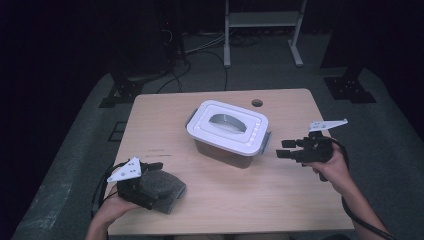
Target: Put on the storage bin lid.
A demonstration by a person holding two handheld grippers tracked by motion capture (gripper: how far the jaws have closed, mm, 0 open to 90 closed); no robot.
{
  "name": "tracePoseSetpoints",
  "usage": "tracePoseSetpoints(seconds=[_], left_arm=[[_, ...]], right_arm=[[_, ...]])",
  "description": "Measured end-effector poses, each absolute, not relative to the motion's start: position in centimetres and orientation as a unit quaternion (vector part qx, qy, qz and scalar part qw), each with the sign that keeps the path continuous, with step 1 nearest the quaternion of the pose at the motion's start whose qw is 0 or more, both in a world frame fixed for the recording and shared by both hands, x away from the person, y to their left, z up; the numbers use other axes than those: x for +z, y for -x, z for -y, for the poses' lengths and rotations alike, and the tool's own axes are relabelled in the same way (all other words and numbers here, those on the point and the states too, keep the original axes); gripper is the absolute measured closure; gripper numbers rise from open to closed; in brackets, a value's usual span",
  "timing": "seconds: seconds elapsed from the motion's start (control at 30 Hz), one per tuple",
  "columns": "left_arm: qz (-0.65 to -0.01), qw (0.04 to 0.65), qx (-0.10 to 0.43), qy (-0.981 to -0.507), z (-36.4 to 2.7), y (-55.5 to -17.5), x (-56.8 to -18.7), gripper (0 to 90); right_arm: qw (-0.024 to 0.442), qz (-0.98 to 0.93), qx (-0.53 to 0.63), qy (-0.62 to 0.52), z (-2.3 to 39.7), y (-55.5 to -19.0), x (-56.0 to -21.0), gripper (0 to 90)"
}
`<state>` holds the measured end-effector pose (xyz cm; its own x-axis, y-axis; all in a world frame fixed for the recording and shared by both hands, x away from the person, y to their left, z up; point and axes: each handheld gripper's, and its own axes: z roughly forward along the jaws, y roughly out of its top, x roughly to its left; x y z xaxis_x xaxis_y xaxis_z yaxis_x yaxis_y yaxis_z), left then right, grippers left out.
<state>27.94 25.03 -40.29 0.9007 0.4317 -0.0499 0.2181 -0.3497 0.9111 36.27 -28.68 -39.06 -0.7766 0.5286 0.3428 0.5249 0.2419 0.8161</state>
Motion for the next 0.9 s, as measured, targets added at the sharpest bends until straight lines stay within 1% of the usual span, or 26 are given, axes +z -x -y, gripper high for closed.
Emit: tracePoseSetpoints(seconds=[0.27,0.9], left_arm=[[-0.199,0.535,0.099,-0.815,-25.0,-27.9,-40.3,2.5],[-0.2,0.538,0.097,-0.813,-25.1,-27.9,-40.2,2.5]], right_arm=[[0.001,-0.783,0.522,-0.339,29.1,-35.6,-39.9,37.0],[0.023,-0.77,0.532,-0.352,30.0,-33.8,-41.6,33.7]])
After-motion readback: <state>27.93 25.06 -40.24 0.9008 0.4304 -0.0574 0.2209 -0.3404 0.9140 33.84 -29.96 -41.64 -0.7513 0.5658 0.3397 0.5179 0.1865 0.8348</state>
